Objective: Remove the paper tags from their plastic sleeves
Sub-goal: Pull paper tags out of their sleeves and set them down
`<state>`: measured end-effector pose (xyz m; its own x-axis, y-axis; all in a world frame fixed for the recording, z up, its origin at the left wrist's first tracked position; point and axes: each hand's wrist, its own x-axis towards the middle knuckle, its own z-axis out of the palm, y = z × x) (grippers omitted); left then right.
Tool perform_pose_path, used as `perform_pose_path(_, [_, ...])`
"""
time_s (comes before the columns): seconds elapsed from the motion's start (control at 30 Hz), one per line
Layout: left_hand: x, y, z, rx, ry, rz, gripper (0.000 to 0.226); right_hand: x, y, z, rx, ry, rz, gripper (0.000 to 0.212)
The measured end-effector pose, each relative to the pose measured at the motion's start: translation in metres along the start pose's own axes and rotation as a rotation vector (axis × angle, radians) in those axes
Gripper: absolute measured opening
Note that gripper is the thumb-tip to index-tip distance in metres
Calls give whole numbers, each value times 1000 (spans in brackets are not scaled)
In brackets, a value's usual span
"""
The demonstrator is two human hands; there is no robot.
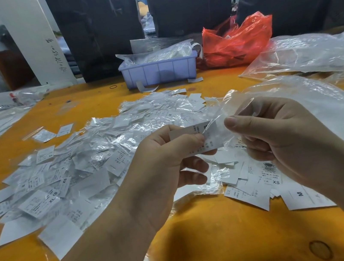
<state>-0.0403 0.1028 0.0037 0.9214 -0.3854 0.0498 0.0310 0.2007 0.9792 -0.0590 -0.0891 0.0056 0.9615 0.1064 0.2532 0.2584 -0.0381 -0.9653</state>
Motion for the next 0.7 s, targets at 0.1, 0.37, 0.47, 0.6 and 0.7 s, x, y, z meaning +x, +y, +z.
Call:
perform_pose_path(0.1, [1,-1,0,1,6,2,10,0,-2,1,-5,4,-4,23])
perform_pose_path(0.37, [1,-2,-1,23,-23,23,4,2,-6,-6,51,161,17,29])
perform_pose_path(0.47, [1,-1,-1,27,-34,24,13,3,-5,-5,26,168,25,31])
perform_pose_path(0.6, [1,-1,0,25,-21,23,8,2,-4,-4,14,149,21,28])
perform_pose_path(0.7, [1,0,0,30,3,15,6,1,-5,-1,18,88,3,26])
